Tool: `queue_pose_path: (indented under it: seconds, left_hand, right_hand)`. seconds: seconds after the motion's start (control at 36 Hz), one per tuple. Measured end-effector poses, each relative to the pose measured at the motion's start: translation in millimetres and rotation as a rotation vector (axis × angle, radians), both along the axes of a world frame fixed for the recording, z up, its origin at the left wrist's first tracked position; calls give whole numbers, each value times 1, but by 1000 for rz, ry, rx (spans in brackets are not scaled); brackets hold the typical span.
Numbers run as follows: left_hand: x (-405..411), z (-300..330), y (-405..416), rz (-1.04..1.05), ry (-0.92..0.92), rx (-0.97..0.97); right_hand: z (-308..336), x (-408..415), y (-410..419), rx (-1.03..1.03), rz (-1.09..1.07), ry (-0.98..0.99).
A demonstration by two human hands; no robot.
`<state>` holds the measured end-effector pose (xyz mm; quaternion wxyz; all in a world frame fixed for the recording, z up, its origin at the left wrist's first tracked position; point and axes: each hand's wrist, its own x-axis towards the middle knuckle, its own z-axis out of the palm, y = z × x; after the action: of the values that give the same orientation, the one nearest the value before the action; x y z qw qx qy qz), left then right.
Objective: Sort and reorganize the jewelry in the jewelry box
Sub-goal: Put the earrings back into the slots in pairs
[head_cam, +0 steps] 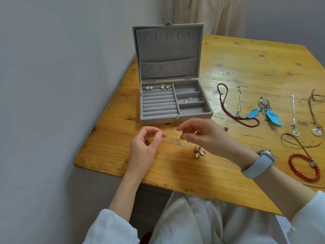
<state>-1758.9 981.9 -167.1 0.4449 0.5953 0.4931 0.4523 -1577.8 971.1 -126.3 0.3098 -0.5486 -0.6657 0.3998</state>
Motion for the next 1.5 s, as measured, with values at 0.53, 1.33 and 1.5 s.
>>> queue_pose_path:
  seconds: [0.53, 1.33, 1.5]
  left_hand:
    - [-22, 9, 28, 234, -143, 8]
    - [-41, -17, 115, 350, 161, 104]
    - [-41, -15, 113, 345, 134, 107]
  right_hand:
    - [16, -22, 32, 257, 261, -478]
    - [-11, -76, 141, 167, -45, -361]
    - [-7, -78, 148, 140, -28, -413]
